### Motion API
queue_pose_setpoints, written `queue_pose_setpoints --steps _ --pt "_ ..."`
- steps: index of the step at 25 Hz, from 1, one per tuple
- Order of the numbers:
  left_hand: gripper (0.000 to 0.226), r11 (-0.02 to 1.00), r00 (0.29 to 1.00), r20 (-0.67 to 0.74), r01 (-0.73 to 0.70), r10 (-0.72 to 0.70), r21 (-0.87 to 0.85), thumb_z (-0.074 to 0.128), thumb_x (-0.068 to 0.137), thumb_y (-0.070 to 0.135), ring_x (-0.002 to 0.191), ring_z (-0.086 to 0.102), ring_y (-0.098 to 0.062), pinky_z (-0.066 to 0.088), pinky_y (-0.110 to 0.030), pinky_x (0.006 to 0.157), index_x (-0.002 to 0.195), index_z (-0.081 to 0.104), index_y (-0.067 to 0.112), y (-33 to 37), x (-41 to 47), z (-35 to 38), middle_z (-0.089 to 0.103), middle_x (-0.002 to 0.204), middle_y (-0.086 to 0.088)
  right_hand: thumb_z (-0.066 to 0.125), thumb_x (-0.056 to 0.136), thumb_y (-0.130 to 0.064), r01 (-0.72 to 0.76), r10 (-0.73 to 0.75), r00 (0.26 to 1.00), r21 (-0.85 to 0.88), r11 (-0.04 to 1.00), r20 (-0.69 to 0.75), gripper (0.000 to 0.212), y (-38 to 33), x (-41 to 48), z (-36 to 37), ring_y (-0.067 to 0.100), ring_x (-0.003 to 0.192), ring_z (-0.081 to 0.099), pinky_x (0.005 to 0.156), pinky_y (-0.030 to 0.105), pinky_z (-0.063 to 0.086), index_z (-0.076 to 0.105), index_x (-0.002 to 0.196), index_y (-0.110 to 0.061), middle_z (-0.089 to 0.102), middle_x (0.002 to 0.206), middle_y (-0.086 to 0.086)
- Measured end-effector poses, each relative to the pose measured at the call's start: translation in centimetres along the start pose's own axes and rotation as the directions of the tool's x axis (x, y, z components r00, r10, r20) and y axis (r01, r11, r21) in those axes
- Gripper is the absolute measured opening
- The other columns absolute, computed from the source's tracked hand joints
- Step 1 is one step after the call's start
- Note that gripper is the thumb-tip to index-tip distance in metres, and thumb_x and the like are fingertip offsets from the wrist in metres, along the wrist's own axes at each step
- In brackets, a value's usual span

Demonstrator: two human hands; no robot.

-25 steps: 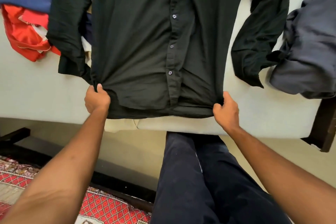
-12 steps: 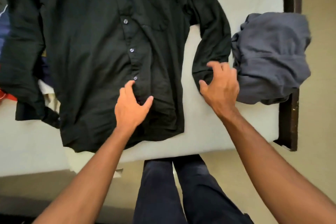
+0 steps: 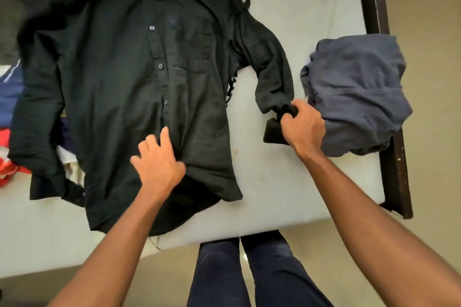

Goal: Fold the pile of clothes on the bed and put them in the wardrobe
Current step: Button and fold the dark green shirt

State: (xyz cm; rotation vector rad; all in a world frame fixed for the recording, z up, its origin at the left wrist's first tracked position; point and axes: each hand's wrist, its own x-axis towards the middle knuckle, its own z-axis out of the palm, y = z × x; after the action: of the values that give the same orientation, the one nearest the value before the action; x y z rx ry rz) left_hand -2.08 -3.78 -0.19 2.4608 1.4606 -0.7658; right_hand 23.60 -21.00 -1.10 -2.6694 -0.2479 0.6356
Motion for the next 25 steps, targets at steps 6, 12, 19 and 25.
queue_pose_setpoints --steps 6,12,19,25 --pt "0.07 0.356 0.818 0.468 0.35 0.335 -0.866 0.064 0.077 0.069 0.108 0.067 -0.027 0.053 -0.043 0.095 0.128 0.063 0.021 13.6 2.2 -9.5 0.071 0.114 -0.004 0.065 0.075 -0.022 0.318 -0.372 0.928 0.454 0.833 0.032 0.027 -3.4 -4.6 -3.0 0.005 0.074 0.055 0.071 0.023 0.046 0.072 0.1 -0.016 0.062 0.081 -0.011" --pt "0.016 0.435 0.858 0.364 0.189 0.362 -0.88 0.065 0.091 0.002 0.058 0.066 -0.013 0.053 -0.029 0.065 0.099 0.066 0.015 12.8 5.5 -11.5 0.073 0.081 -0.005 0.07 0.079 -0.03 -0.18 -0.145 0.932 0.772 0.61 0.332 0.026 -3.5 0.4 -1.1 0.007 0.072 0.064 0.066 0.023 0.05 0.073 0.099 -0.015 0.074 0.092 0.003" --pt "0.034 0.092 0.773 0.4 0.411 0.493 -0.907 0.075 0.088 0.014 0.074 0.064 -0.012 0.052 -0.023 0.052 0.12 0.063 0.014 6.9 6.0 -12.6 0.069 0.103 -0.003 0.075 0.081 -0.028 -0.435 0.05 0.875 0.736 0.519 0.482 0.055 -13.7 10.4 4.2 0.022 0.103 0.07 0.077 0.035 0.061 0.059 0.133 -0.021 0.071 0.116 0.002" --pt "0.05 0.676 0.894 0.376 0.122 0.243 -0.726 0.075 0.069 0.017 0.089 0.066 -0.017 0.058 -0.036 0.08 0.117 0.059 0.019 -2.8 7.2 -12.7 0.07 0.099 0.002 0.068 0.085 0.002 -0.062 -0.031 0.994 0.786 0.615 0.102 0.033 -26.4 11.0 6.8 0.012 0.091 0.065 0.086 0.022 0.054 0.071 0.117 -0.007 0.07 0.101 0.0"
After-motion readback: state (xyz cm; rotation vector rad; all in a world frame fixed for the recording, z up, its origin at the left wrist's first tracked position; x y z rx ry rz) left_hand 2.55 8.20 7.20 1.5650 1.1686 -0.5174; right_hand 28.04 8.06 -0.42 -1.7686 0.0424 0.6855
